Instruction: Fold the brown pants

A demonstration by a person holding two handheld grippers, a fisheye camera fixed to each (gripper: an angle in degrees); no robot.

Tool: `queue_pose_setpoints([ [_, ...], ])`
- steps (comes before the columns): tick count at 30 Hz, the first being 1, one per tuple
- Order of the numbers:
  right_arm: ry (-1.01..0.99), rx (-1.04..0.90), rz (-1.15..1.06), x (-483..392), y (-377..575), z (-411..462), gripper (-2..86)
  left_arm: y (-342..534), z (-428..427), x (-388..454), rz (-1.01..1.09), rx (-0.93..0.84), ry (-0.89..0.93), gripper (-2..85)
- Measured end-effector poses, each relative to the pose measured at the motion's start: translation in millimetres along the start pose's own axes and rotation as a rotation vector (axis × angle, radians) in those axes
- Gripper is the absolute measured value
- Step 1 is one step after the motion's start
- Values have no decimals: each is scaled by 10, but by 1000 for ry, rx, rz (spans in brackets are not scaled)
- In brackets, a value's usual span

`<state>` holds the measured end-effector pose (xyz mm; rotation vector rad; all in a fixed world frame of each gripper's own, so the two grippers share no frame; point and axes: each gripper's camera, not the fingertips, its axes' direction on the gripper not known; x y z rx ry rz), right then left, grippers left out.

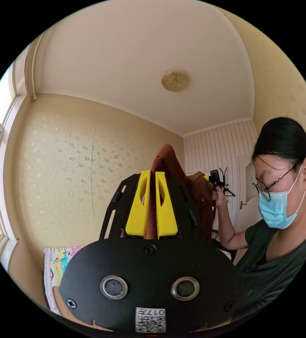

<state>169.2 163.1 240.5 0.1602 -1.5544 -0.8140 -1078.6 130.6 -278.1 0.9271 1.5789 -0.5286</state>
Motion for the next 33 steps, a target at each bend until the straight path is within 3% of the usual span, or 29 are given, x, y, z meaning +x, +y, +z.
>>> queue_pose_setpoints([
  [8,193,-200,478,1722,1074,476,18,909,1606,-2182,-355,-380,-1,-4],
  [11,419,-339,617,2759,1127,816,25,957,2848,-3541,-455,-591,-38,3],
  [13,683,-455,578,3550,885,1186,33,941,3489,-4419,-538,-654,-29,16],
  [17,1018,-404,499,4097,725,1418,54,1118,4002,-6001,-665,-728,-69,81],
  [20,976,-325,570,4184,1054,1403,65,1769,4143,-6561,-658,-969,-105,126],
  [24,808,-543,725,4286,2403,1445,65,3243,4074,-6754,-674,-1320,-37,127],
  [26,717,-675,859,4297,3173,1423,62,4365,3846,-6727,-783,-1564,48,136],
  [29,620,-826,1075,4102,4368,1303,64,5406,3425,-6552,-908,-1789,99,142],
  [33,520,-1020,1340,3632,5646,1085,87,6005,2972,-6344,-981,-1971,118,149],
])
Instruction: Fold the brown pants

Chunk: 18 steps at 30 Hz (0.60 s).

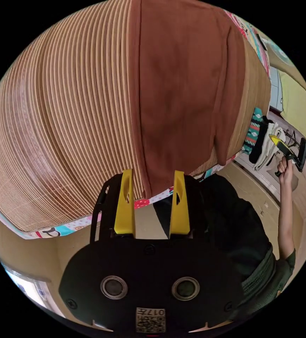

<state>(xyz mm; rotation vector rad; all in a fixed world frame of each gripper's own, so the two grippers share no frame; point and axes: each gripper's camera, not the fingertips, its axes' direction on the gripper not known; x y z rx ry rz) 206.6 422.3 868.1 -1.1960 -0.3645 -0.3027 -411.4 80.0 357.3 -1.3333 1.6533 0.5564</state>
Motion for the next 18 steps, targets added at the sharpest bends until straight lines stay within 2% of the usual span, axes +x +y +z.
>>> queue_pose_setpoints([
  [3,-2,-127,112,463,330,432,115,205,81,-131,-5,-11,15,115],
  [5,-36,-177,225,777,510,594,129,324,-120,-246,-10,11,129,43],
  [7,-167,-193,415,1230,746,704,141,429,-468,-279,54,78,244,3],
  [9,-295,-135,533,1504,918,675,144,535,-835,-304,206,132,545,-4],
  [10,-383,-81,597,1656,1017,625,145,617,-1076,-373,344,174,932,-7],
  [11,-427,-51,626,1726,1064,594,144,725,-1323,-459,464,234,1244,-7],
  [12,-514,16,673,1858,1157,521,144,783,-1455,-523,509,273,1343,-8],
  [13,-582,74,706,1975,1242,451,142,877,-1690,-688,517,338,1366,-7],
  [15,-637,122,751,2141,1365,365,140,936,-1864,-973,280,317,1060,-6],
  [16,-646,135,779,2246,1448,312,139,928,-1898,-1152,103,252,860,-3],
  [17,-643,138,789,2294,1489,284,139,937,-1947,-1348,-77,222,737,0],
  [18,-623,138,802,2387,1569,226,139,952,-1999,-1432,-147,229,707,5],
])
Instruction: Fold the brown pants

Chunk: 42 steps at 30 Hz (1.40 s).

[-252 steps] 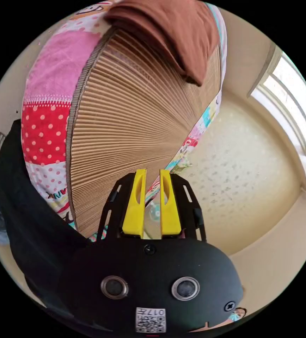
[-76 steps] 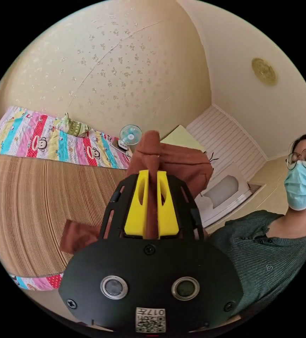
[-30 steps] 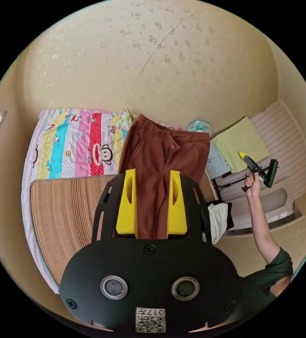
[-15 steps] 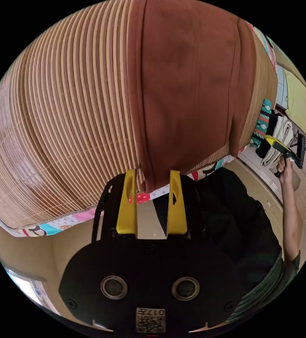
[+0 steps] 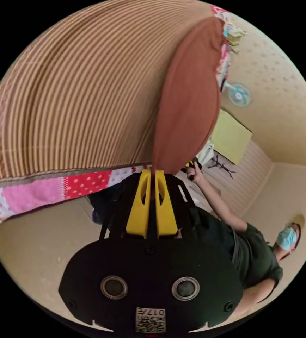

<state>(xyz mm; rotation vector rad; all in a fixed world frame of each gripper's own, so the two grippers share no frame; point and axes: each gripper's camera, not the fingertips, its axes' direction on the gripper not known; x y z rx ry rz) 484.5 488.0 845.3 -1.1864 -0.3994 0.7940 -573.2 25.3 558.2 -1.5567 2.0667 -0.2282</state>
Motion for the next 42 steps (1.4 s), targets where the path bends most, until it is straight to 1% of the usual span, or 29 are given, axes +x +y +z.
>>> queue_pose_setpoints([
  [1,36,5,3,62,-3,-115,140,-27,-168,-7,-91,54,-37,14],
  [2,61,6,4,92,-3,-172,140,-64,-261,25,-196,54,-122,30],
  [3,115,6,1,150,-6,-282,141,-87,-282,51,-256,29,-193,39],
  [4,163,-6,-15,204,-17,-370,141,-136,-264,137,-340,-52,-361,39],
  [5,180,-16,-29,229,-26,-408,141,-195,-178,265,-334,-152,-504,38],
  [7,207,-53,-122,303,-53,-565,136,-247,-23,444,-267,-272,-606,35],
  [8,211,-56,-140,321,-58,-611,134,-250,47,546,-232,-319,-620,30],
  [11,221,-74,-198,447,-89,-864,97,-203,95,752,-189,-358,-616,12],
  [12,147,-139,-217,542,-130,-921,62,-195,99,783,-182,-367,-610,9],
  [14,-4,-258,-187,739,-202,-984,47,-183,72,893,-151,-384,-583,1],
  [15,-125,-315,-178,851,-226,-1050,41,-183,54,917,-148,-385,-583,-1],
  [17,-257,-324,-181,950,-218,-1233,35,-196,-45,1010,-154,-378,-601,-4],
  [18,-393,-311,-217,963,-195,-1388,32,-202,-74,1039,-155,-373,-599,-5],
  [19,-630,-325,-265,959,-161,-1533,29,-216,-136,1106,-150,-357,-581,-5],
  [20,-772,-339,-276,958,-136,-1599,29,-230,-199,1178,-141,-336,-552,-6],
  [22,-1275,-408,-348,906,31,-1883,26,-249,-295,1287,-130,-299,-515,-6],
  [24,-1371,-400,-422,923,101,-2199,24,-263,-368,1352,-150,-282,-526,-6],
  [26,-1212,-328,-464,1043,105,-2549,21,-282,-391,1396,-159,-286,-572,-6],
  [28,-791,-246,-448,1302,9,-2882,19,-284,-369,1406,-165,-305,-617,-5],
  [29,-670,-237,-419,1385,-28,-2924,18,-265,-352,1417,-171,-313,-649,-5],
  [30,-446,-217,-331,1573,-100,-2981,16,-246,-345,1423,-181,-316,-668,-5],
  [31,-313,-188,-259,1747,-156,-3040,14,-194,-341,1424,-227,-317,-724,-3],
  [32,-292,-187,-243,1808,-181,-3060,13,-138,-334,1431,-270,-318,-773,-1],
  [34,-304,-183,-237,1874,-235,-3142,11,-85,-317,1506,-277,-301,-804,6],
  [36,-282,-192,-328,1712,-193,-3188,10,-71,-292,1697,-221,-246,-799,21],
  [39,-244,-313,-561,1273,34,-3083,9,-92,-119,2237,-47,-158,-653,62],
  [40,-224,-361,-635,1115,157,-2997,9,-109,14,2519,47,-140,-555,79],
  [41,-215,-386,-662,1044,216,-2943,9,-126,177,2808,133,-133,-460,97],
  [42,-204,-430,-695,931,311,-2828,9,-135,270,2948,171,-136,-420,106],
])
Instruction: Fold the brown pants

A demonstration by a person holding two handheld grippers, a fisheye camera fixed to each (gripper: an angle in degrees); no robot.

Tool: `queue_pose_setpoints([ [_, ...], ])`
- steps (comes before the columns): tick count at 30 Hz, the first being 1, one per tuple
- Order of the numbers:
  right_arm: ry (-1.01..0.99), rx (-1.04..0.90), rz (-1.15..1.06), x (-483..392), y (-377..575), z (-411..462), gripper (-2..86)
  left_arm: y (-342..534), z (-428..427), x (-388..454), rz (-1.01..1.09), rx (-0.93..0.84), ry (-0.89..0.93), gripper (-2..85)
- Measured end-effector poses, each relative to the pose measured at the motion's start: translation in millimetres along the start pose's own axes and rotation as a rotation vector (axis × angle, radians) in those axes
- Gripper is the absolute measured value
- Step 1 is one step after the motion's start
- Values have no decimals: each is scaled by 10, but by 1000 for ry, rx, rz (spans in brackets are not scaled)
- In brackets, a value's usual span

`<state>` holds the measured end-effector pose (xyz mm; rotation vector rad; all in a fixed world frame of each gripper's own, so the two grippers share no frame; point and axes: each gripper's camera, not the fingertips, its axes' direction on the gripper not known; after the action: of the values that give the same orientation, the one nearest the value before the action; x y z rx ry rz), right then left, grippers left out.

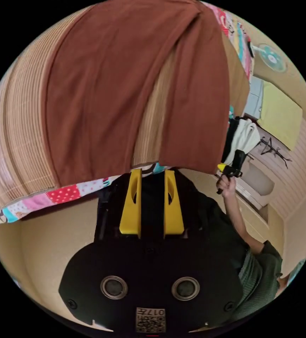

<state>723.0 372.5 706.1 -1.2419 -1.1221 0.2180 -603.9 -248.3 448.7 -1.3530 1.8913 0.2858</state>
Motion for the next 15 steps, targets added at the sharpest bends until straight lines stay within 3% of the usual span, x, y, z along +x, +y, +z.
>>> queue_pose_setpoints([
  [2,-13,-55,-20,-99,-75,217,10,-195,189,573,97,-35,47,146],
  [6,-28,-157,-32,-199,-306,626,13,-423,468,1125,165,-75,-28,168],
  [11,-73,-325,-15,-179,-570,824,14,-371,641,1167,128,-28,-131,8],
  [15,-70,-603,119,177,-828,585,16,-182,684,1052,111,10,-95,-4],
])
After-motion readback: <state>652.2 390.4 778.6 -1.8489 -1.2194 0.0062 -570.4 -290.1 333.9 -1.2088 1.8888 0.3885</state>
